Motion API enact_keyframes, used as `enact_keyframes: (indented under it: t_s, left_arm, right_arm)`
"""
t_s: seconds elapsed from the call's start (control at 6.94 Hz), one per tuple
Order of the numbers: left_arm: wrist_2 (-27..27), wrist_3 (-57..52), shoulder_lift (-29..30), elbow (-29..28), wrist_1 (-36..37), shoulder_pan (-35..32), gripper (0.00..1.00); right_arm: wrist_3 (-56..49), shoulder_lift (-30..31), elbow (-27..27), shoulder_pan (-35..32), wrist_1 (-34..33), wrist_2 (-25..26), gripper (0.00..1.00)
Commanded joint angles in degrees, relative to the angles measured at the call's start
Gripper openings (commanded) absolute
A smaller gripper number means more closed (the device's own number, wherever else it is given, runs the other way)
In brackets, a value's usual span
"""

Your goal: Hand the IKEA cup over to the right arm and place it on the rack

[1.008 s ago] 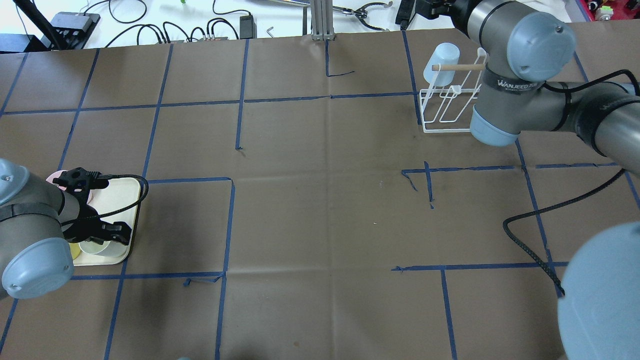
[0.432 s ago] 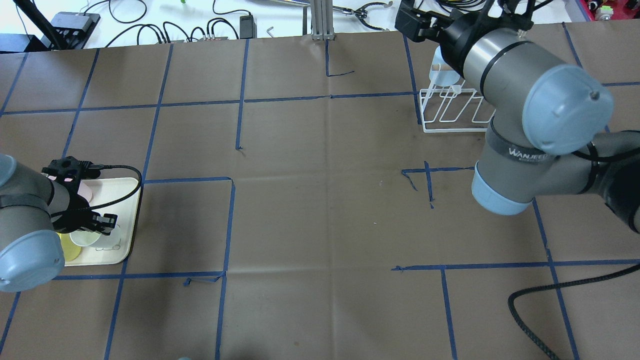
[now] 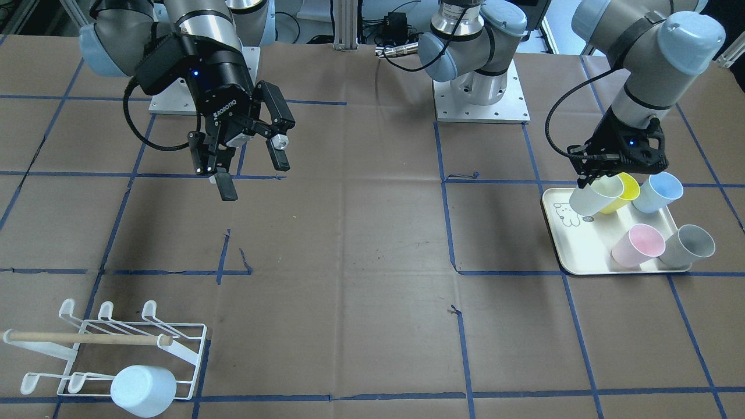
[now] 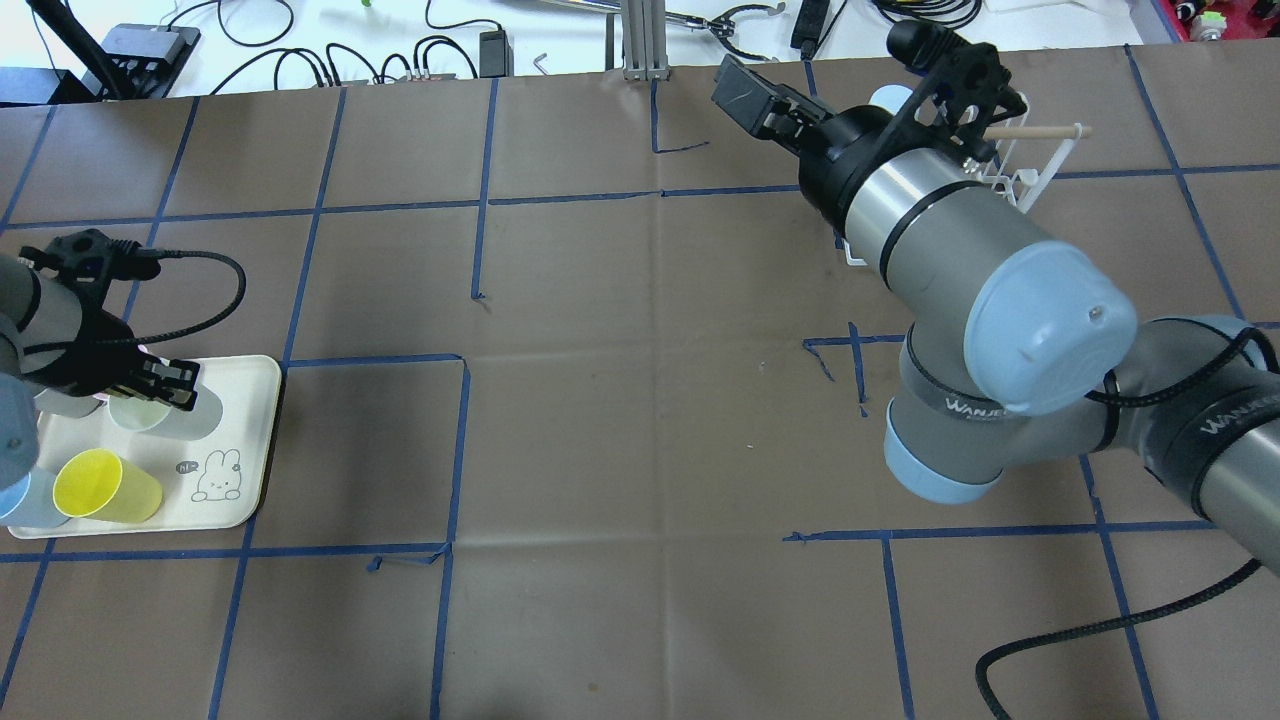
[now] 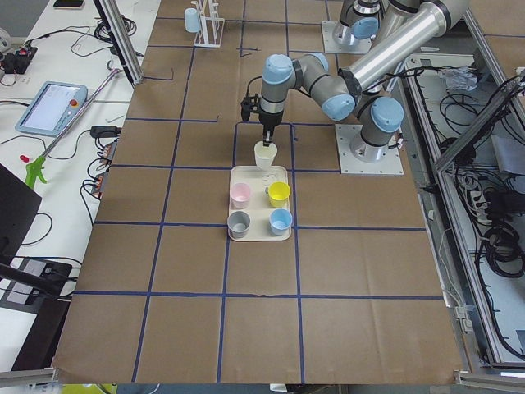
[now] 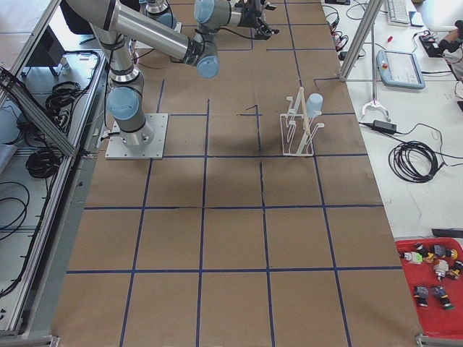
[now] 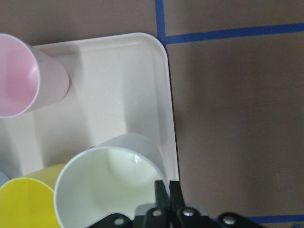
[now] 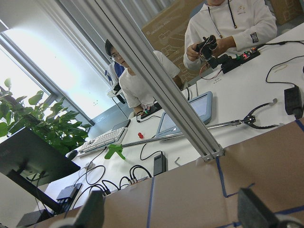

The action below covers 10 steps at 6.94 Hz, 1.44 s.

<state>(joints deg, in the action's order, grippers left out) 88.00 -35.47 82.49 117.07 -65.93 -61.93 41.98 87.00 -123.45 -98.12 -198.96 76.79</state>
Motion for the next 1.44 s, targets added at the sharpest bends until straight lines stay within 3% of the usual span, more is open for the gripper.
enact_keyframes:
  t_s: [0.0,0.14,0.43,0.58,0.86,1.3]
  left_arm:
    - [-3.44,1.28,1.86,-14.43,-11.97,-7.11,0.0]
    - [-8.93,1.29,5.1,-19.54,-13.24,-9.76,0.0]
    - [-27.26,1.29,11.0,-27.21,-13.08,-12.85,0.0]
    - [-36.14,0.24,11.98,-27.5,-12.04,-12.95,0.0]
    - [-50.06,-1.08,12.43,-25.23,-0.23,-13.12,0.0]
    - [-59.49,-9.23,12.51,-18.48,12.18,-13.3,0.0]
  right_arm:
    - [21.3,-1.38,-4.14,-0.76,-6.76,0.02,1.0]
    - [28.69,-2.35,-5.82,-0.76,-10.45,0.02,1.0]
    - [34.81,-2.88,-8.2,-0.76,-12.51,0.11,1.0]
    - [37.62,-3.23,-8.29,-0.76,-12.33,0.02,1.0]
    - [43.06,-3.94,-8.29,-0.67,-12.33,0.11,1.0]
    - [49.86,-3.94,-8.38,-0.76,-11.37,0.03,1.0]
